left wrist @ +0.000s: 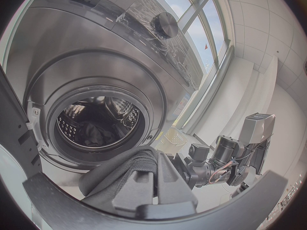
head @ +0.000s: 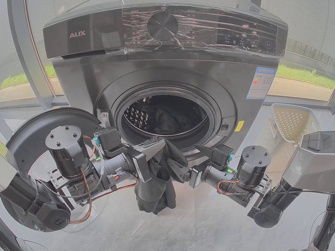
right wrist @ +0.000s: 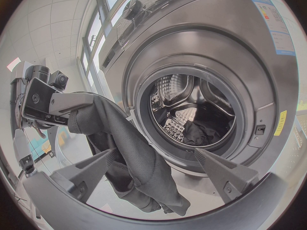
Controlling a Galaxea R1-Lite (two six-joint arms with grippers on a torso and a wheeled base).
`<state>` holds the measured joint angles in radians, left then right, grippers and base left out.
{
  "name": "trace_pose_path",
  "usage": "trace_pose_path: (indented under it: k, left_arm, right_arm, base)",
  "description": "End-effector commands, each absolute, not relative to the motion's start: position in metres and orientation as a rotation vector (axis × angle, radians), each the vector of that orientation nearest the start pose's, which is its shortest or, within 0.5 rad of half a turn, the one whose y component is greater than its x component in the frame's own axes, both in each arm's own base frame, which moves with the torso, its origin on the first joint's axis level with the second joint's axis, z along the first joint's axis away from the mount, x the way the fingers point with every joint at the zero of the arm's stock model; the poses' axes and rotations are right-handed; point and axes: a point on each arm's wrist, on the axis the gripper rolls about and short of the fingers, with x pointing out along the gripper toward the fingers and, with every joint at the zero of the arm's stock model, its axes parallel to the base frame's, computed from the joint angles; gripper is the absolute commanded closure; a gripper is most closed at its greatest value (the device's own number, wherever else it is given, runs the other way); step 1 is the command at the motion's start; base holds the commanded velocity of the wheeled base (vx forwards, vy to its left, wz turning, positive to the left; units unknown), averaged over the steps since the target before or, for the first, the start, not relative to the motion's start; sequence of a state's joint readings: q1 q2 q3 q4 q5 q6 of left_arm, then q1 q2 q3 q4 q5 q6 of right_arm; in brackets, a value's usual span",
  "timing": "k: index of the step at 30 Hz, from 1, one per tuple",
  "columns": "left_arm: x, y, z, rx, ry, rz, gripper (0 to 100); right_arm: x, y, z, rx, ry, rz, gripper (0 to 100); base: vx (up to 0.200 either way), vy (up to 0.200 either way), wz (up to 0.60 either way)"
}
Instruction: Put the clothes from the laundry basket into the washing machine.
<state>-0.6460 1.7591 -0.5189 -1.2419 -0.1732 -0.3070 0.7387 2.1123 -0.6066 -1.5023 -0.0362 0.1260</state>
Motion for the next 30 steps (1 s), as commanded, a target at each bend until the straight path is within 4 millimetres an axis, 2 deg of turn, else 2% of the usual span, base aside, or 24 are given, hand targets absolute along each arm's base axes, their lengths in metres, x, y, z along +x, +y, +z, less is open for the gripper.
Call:
trace_pose_path:
  k: [1, 5, 17, 18, 25, 30]
  left_arm:
    - [0.225, -0.176, 0.154, -0.290, 0.125, -0.817, 100]
    - [0.225, -0.177, 0.154, -0.290, 0.125, -0.819, 100]
    - [0.223, -0.177, 0.152, -0.285, 0.135, -0.830, 100]
    - [0.223, -0.177, 0.152, -0.285, 0.136, -0.831, 100]
    - [0.220, -0.180, 0.152, -0.284, 0.139, -0.843, 100]
    - [0.223, -0.182, 0.152, -0.285, 0.136, -0.842, 100]
  right_arm:
    - [0.255, 0.237, 0.085, 0.118, 0.048, 0.721, 0]
    - [0.258, 0.244, 0.080, 0.115, 0.050, 0.740, 0]
    - [0.265, 0.252, 0.087, 0.134, 0.003, 0.744, 0]
    - [0.265, 0.253, 0.088, 0.135, 0.001, 0.749, 100]
    - [0.253, 0.260, 0.093, 0.146, -0.011, 0.785, 100]
    - [0.240, 0.256, 0.103, 0.154, -0.016, 0.795, 100]
  base:
    - [0.000, 0.000, 0.00]
    - [0.000, 0.000, 0.00]
    - [0.000, 0.000, 0.00]
    - [0.000, 0.000, 0.00]
    - [0.000, 0.000, 0.00]
    - [0.000, 0.000, 0.00]
